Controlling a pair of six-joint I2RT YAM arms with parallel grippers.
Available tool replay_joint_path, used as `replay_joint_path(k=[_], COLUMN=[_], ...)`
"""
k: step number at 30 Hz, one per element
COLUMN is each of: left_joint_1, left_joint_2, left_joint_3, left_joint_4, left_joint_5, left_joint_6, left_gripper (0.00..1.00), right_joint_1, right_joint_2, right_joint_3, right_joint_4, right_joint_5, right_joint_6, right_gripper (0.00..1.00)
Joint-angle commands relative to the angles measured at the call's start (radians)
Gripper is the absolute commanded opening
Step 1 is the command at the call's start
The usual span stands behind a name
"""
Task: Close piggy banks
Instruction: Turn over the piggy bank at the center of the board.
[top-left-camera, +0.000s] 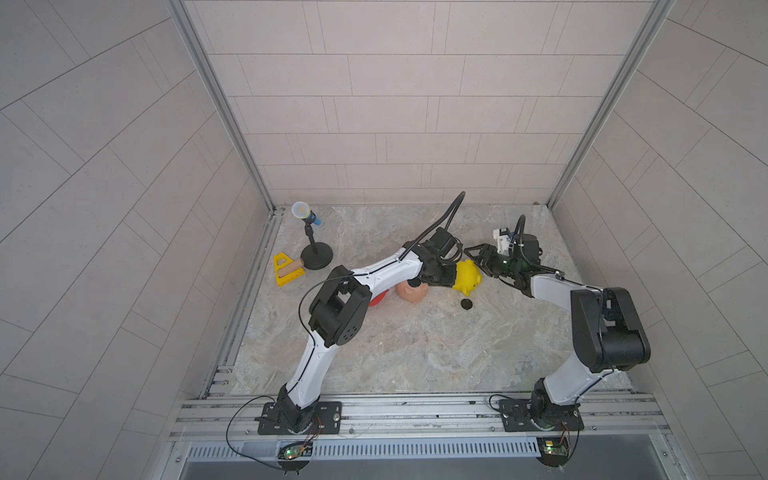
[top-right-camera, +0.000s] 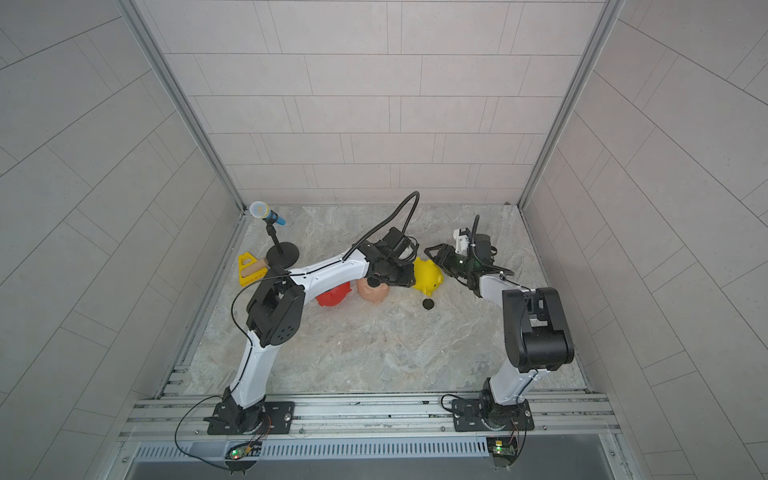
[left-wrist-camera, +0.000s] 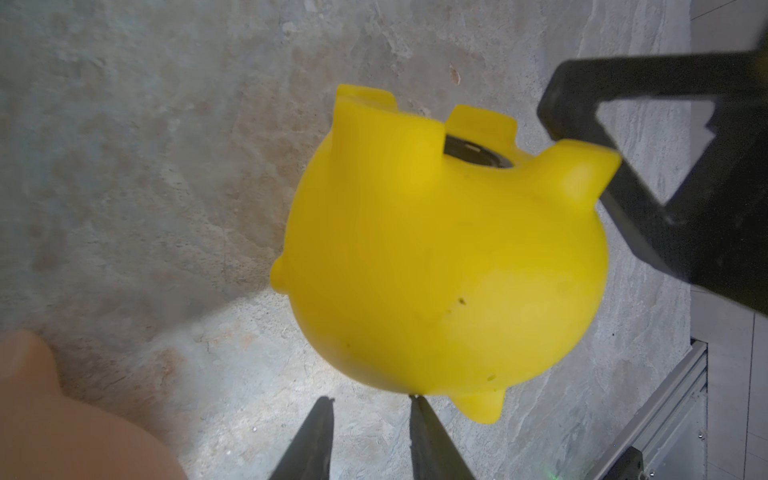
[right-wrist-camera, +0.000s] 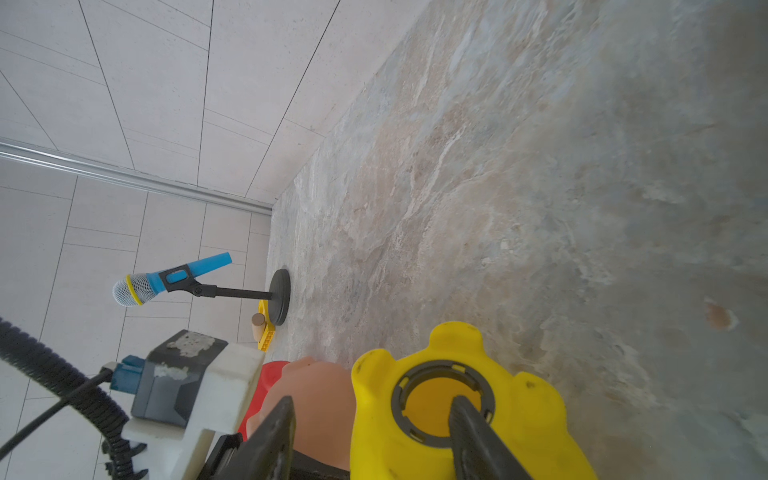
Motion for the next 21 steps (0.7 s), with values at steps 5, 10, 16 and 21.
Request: replay_joint_path(k=[5, 10, 16, 21], left_joint_1=[0.001, 0.004, 0.006, 0.012], left_joint_2=[0.021, 0.024, 0.024, 0.024], left_joint_3=[0.038, 0.042, 0.042, 0.041], left_joint_4=[-0.013, -0.018, -0.019, -0.022], left_joint_5=[-0.025, -0.030, -0.033, -0.041], left_joint_6=[0.020, 0.023, 0.025, 0.026], left_gripper=[0.35, 0.35, 0.35, 0.35], right_joint_1=[0.022, 0.035, 0.049, 0.060], right_joint_2=[-0.057, -0.081, -0.081, -0.089], right_joint_3=[-0.022, -0.023, -0.019, -0.023], right_joint_4=[-0.011, -0.047, -0.083, -0.097], right_joint_5=[-0.036, -0.031, -0.031, -0.030], right_joint_6=[-0.004, -0.030, -0.052, -0.061], right_gripper=[0.60, 0.60, 0.60, 0.60])
